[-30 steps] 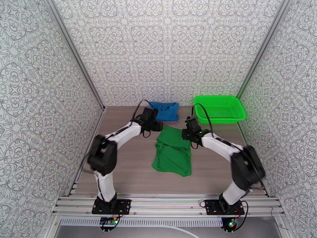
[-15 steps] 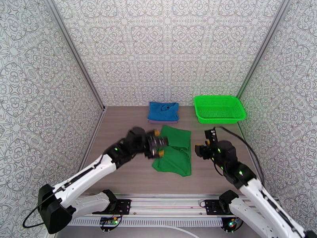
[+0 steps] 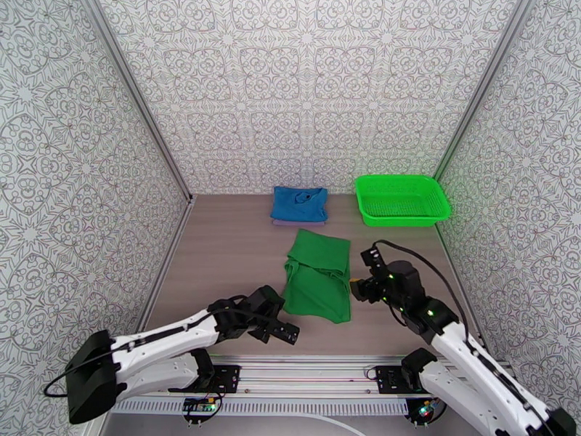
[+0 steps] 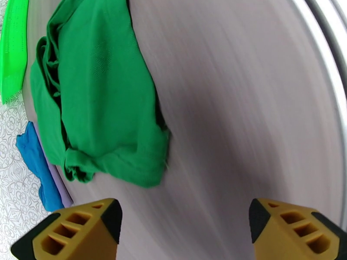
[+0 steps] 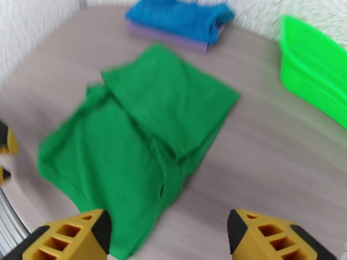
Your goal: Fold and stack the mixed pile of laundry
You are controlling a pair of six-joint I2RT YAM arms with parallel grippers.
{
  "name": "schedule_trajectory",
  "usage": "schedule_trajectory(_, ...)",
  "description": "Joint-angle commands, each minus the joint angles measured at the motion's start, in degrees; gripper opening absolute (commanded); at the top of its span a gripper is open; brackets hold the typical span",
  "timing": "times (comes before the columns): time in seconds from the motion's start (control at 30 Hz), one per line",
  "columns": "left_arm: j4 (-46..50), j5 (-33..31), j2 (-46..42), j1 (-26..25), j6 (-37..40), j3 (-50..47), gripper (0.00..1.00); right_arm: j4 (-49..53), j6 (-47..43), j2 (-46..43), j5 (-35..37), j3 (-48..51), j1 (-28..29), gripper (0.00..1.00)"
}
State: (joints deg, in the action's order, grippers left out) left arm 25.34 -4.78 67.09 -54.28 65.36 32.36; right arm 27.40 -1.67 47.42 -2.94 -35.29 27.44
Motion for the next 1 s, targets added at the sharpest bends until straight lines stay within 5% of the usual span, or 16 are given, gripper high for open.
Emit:
schedule_trajectory(0.0,-11.89,0.7,5.54,1.75,2.14,-1.09,0.74,5.71,-12.73,2.69,-1.25,-6.44,2.49,0.77)
schedule_trajectory(0.27,-18.58,3.94,15.12,4.6,2.4,0.34,0.5,24.93,-44.02,10.69,6.64,-14.64,13.28,0.81)
schedule_trajectory(0.5,-18.93,5.37,15.44,5.68,1.95,0.37,0.35,26.68,-55.81,15.38,7.22,-10.37,17.89,0.81)
schedule_trajectory(0.53,-18.85,5.29,15.55,5.52,1.35,0.51,0.27,25.3,-56.41,16.04,6.47,-9.42,18.32,0.8)
schedule_trajectory(0.57,-18.98,5.02,15.53,5.42,0.5,0.7,0.0,23.9,-56.66,16.79,5.68,-8.86,18.53,0.79)
schedule_trajectory(0.97,-20.07,3.32,14.12,2.96,-3.14,-0.13,0.0,12.42,-58.09,33.57,2.55,-7.9,18.67,0.71)
